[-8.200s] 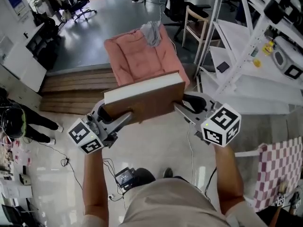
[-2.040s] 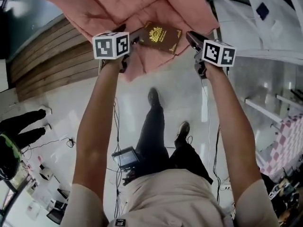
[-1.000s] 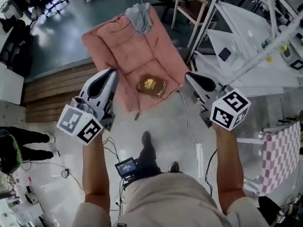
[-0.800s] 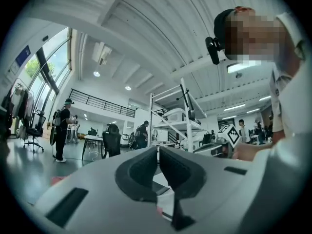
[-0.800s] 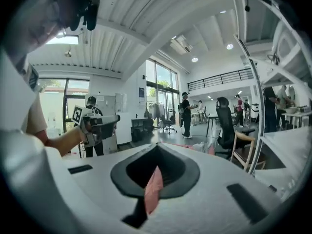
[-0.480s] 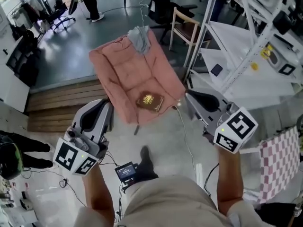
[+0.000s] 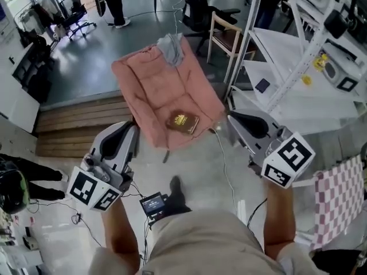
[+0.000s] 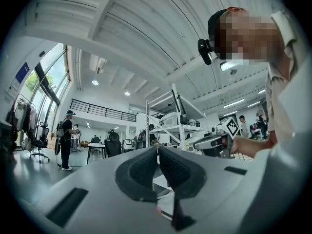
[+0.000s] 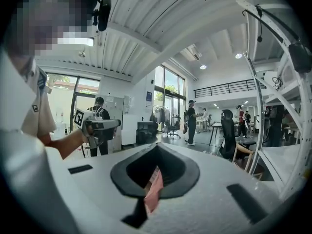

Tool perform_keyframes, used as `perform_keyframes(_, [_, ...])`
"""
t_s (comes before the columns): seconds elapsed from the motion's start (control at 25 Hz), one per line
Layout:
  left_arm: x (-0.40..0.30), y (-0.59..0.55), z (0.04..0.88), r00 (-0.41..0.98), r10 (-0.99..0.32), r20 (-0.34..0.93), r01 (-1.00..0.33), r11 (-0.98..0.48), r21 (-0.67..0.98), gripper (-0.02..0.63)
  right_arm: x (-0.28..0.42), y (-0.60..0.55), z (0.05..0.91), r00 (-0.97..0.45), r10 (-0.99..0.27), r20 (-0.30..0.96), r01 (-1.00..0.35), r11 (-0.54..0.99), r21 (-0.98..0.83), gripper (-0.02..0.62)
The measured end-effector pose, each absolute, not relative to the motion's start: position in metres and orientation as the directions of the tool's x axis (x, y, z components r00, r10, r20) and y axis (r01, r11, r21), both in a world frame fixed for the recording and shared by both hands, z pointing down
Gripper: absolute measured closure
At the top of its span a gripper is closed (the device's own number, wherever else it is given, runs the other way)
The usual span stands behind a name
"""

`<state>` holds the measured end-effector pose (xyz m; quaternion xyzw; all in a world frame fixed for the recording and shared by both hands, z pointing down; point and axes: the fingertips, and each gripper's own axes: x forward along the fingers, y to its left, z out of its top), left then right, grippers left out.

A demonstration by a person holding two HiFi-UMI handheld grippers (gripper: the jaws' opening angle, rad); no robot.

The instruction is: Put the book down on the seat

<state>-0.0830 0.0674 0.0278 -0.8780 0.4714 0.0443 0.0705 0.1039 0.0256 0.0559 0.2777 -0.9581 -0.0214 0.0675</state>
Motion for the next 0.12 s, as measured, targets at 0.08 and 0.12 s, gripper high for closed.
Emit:
perform_keyframes(0.08, [-0.0793, 0.0667, 0.0273, 0.556, -0.818, -0.145, -0.831, -0.55, -0.085, 0.588, 0.1073, 0.0266, 0.0555, -0.835, -0.538, 0.116, -0.532, 0.843, 0.079, 0.61])
perform_keyframes(0.12, [-0.0775, 0.0662, 0.0269, 0.559, -0.817, -0.145, -0.829, -0.552, -0.087, 0.588, 0.109, 0.0271, 0.0552, -0.834, -0.539, 0.115, -0.533, 0.842, 0.08, 0.609])
